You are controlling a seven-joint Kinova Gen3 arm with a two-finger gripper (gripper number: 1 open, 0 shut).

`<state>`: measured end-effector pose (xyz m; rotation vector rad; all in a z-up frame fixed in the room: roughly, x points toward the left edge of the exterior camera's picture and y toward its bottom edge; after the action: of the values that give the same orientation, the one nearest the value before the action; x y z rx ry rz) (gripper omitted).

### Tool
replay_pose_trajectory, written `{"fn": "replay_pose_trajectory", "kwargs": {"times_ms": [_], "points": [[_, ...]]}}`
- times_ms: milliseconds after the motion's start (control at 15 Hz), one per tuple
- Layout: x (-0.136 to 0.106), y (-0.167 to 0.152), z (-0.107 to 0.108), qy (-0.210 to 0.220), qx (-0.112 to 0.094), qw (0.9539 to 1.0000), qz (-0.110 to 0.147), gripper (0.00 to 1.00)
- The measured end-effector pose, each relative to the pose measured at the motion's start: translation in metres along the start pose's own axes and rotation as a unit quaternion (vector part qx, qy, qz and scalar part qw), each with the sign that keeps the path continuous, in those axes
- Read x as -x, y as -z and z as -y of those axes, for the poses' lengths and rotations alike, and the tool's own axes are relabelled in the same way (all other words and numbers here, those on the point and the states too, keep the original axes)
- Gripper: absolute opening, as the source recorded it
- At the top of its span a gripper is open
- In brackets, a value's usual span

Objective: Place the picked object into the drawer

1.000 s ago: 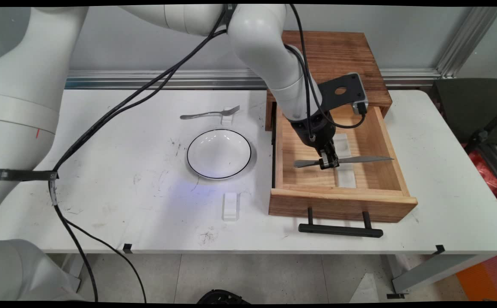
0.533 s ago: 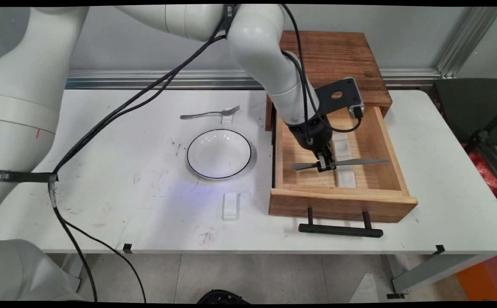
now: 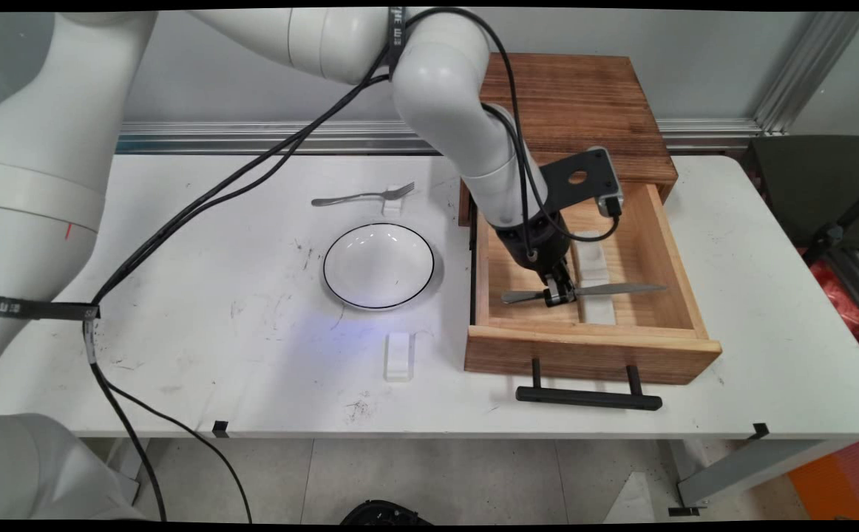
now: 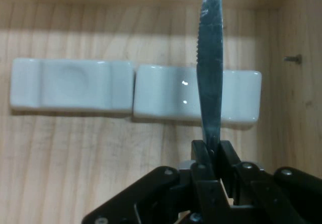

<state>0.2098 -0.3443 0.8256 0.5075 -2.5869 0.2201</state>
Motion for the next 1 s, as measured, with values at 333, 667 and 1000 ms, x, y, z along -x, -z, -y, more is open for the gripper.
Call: {"fn": "replay_pose_trajectory", "kwargs": {"times_ms": [333,667,1000], "points": [[0.006,-0.011,-0.002,-0.001,0.002,1.0,0.002,0.0],[0.011,-0.02,-0.002,-0.004,0.002,1.0,0.002,0.0],[0.013,-0.027,-0.001,-0.007,-0.001,1.0,0.001,0.0]]}}
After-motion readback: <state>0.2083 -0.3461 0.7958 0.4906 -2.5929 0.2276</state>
